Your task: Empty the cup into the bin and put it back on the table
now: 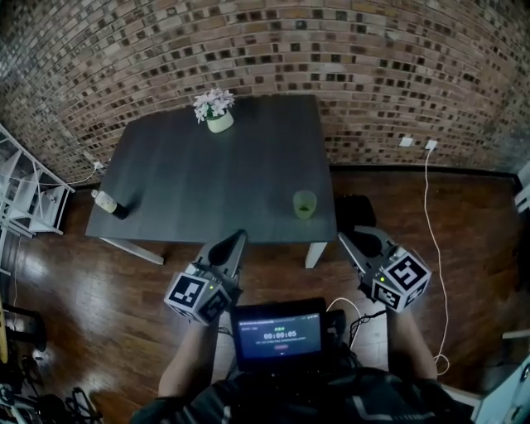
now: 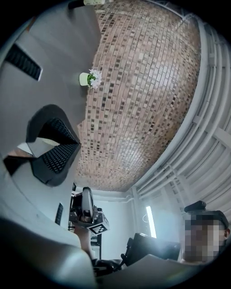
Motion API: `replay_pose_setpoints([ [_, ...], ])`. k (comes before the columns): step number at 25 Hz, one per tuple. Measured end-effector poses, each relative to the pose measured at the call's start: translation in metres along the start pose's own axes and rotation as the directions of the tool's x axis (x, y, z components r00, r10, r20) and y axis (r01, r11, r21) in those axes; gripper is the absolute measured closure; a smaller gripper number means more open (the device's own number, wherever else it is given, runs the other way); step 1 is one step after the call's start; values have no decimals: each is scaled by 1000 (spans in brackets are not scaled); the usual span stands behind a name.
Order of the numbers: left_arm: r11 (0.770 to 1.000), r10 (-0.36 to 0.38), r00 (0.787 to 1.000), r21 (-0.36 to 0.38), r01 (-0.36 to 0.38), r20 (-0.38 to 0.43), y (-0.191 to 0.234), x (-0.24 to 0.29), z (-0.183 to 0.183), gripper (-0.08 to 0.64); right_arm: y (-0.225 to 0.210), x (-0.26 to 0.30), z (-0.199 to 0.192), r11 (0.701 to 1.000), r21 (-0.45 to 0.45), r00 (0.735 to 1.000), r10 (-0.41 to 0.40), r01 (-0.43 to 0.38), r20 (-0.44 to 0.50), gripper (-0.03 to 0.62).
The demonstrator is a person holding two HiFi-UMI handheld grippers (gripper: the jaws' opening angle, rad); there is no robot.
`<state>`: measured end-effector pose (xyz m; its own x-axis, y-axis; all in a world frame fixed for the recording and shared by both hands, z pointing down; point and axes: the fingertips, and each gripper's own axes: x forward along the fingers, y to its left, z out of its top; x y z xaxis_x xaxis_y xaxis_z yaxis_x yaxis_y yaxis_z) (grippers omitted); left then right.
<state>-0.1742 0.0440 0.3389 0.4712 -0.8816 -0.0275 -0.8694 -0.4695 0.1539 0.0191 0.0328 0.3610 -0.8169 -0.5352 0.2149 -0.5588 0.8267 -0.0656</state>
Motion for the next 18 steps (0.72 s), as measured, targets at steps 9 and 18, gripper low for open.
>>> replay_pose_setpoints([
  [9,1000,-5,999,10,6,-52,64,44,-12,563,-37,59,3,997,-22,994,-75,74,-79,588],
  [18,999,38,993,-27,-41,-113,92,90,-48,563,-74,91,-25,999,13,980,-45,48,-192,588],
])
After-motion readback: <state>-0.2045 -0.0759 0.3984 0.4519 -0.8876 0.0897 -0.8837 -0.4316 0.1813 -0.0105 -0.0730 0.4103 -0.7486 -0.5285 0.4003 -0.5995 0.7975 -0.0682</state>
